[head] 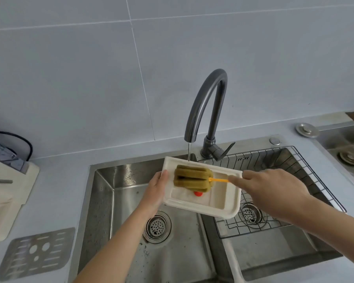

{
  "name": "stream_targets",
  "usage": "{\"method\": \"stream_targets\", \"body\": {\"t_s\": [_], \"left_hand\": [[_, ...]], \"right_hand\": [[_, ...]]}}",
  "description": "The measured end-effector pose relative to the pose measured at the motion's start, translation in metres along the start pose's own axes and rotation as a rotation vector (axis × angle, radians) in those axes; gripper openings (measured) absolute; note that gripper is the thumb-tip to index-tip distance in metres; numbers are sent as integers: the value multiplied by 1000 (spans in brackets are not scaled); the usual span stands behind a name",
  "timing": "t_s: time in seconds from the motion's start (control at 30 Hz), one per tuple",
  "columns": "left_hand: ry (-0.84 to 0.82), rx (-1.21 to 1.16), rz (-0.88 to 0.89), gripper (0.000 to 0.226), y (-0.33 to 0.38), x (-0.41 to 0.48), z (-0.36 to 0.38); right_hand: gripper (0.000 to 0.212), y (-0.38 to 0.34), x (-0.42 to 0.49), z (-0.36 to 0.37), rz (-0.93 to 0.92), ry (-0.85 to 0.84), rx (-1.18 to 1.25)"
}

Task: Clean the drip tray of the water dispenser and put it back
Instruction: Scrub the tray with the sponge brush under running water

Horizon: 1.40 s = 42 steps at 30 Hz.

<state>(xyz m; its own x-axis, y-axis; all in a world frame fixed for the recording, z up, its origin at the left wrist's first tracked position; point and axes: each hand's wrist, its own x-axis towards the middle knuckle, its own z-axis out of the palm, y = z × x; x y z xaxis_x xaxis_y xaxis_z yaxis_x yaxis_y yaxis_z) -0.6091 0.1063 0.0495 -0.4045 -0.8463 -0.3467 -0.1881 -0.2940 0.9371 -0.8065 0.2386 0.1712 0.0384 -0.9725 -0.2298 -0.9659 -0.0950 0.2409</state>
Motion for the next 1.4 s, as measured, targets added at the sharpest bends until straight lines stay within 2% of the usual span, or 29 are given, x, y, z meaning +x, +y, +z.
{"method": "stream_targets", "body": {"t_s": [0.2, 0.43, 0.63, 0.77, 0.87, 0.93, 0.97, 1.07, 1.13, 1.2, 1.23, 1.4], "left_hand": [[92, 32, 1, 23, -1, 3, -23], [247, -3, 84, 24, 9, 6, -44], [324, 40, 100, 37, 13, 9, -54], [311, 56, 86, 39, 10, 10, -55], [333, 57, 58, 32, 5, 13, -58], [347, 35, 41, 29, 2, 16, -62], [344, 31, 37, 28, 1, 17, -64], [349, -12, 17, 30, 0, 14, -66], [359, -35, -18, 48, -3, 13, -66], [354, -67, -68, 67, -6, 12, -65], [347, -95, -80, 67, -7, 12, -64], [310, -157, -110, 52, 0, 6, -55]], "right_hand": [[57, -2, 2, -3, 29, 16, 21], [55, -2, 3, 3, 78, -1, 29], [53, -21, -1, 8, 35, -84, 41], [51, -22, -5, 9, 40, -92, 47], [54, -12, -15, 3, 38, -28, 69], [59, -1, -23, 4, 23, 97, 71], [60, 5, -28, 6, 61, 89, 59], [56, 23, -42, 23, 117, 211, 190], [48, 28, -50, 34, 176, 216, 361], [34, 32, -53, 49, 299, 142, 558], [28, 33, -53, 60, 372, 82, 675], [23, 13, -33, 130, 713, -82, 1026]]}}
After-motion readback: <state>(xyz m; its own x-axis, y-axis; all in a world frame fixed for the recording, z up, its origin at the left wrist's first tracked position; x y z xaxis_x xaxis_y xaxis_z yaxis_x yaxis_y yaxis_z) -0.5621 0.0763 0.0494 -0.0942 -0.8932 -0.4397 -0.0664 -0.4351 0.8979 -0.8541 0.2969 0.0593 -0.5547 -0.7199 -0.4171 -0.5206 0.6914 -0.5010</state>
